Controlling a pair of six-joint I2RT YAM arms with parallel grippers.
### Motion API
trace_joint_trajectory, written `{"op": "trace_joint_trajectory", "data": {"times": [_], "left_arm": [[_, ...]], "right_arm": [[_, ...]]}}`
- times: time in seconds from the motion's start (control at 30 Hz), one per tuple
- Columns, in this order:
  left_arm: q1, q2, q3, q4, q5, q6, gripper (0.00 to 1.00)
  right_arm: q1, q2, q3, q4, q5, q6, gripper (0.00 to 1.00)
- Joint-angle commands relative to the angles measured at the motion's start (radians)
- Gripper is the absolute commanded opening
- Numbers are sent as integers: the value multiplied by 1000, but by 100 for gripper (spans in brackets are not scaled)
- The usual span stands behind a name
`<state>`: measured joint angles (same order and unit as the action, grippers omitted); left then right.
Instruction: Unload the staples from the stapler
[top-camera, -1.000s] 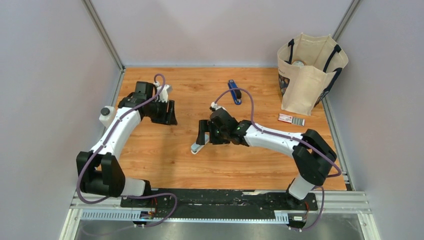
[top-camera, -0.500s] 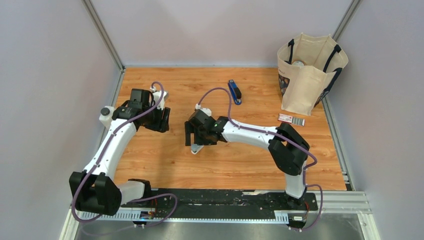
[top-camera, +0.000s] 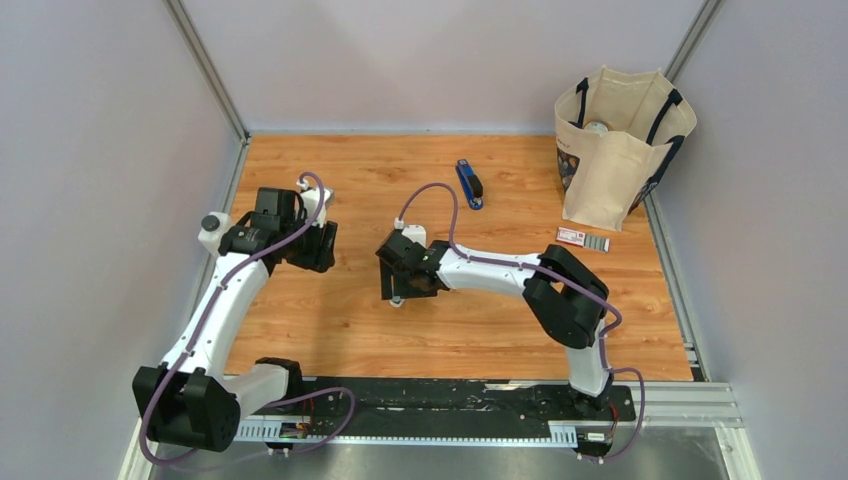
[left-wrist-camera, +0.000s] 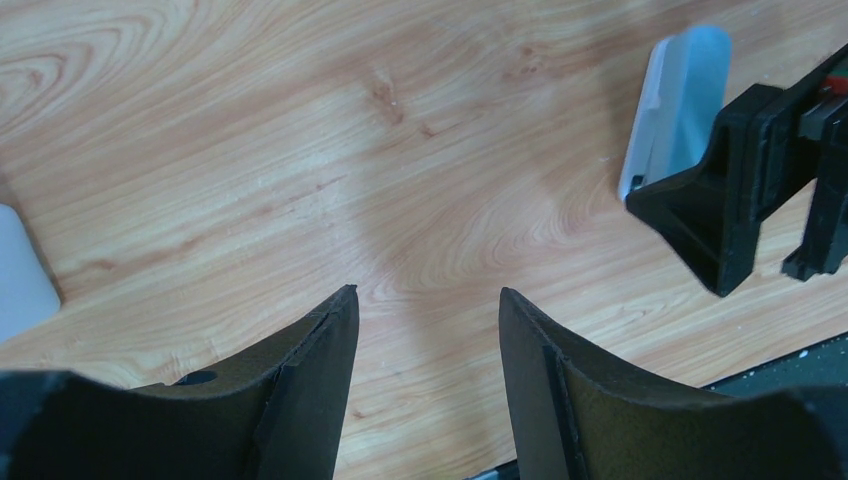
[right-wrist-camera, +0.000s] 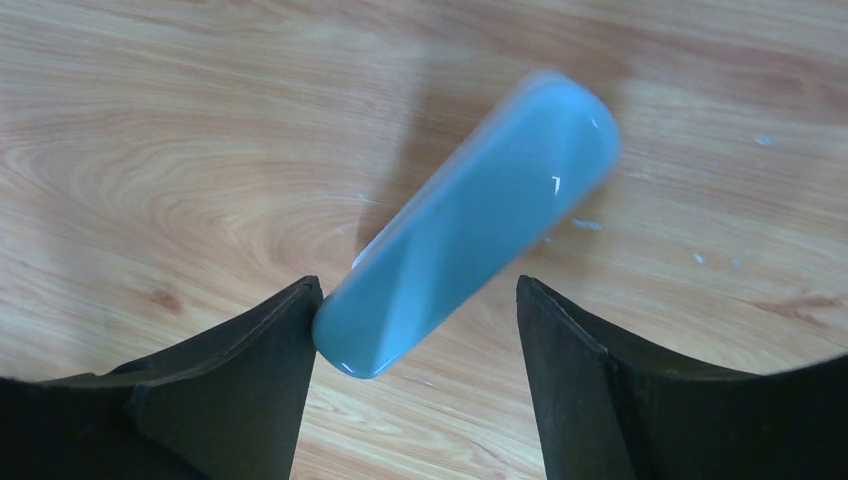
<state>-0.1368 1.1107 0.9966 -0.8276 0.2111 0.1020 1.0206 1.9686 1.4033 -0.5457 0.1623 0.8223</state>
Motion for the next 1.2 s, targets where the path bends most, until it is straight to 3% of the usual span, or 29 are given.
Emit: {"op": "trace_joint_trajectory", "data": {"times": [0.0, 0.37, 0.77, 1.0, 1.17], "left_arm": [[0, -20, -32, 8, 4, 28, 62], [0, -8, -32, 5, 13, 28, 62], [0, 1, -26, -11, 10, 50, 62], [0, 9, -23, -11, -1, 53, 62], [0, 5, -24, -13, -22, 51, 70]], "right_arm": [[4, -94, -75, 0, 85, -9, 72], [15, -188, -127, -40, 155, -61, 71], [21, -97, -14, -43, 155, -179, 69], [27, -50, 25, -60, 180, -226, 49], [29, -39, 29, -76, 187, -239, 36]]}}
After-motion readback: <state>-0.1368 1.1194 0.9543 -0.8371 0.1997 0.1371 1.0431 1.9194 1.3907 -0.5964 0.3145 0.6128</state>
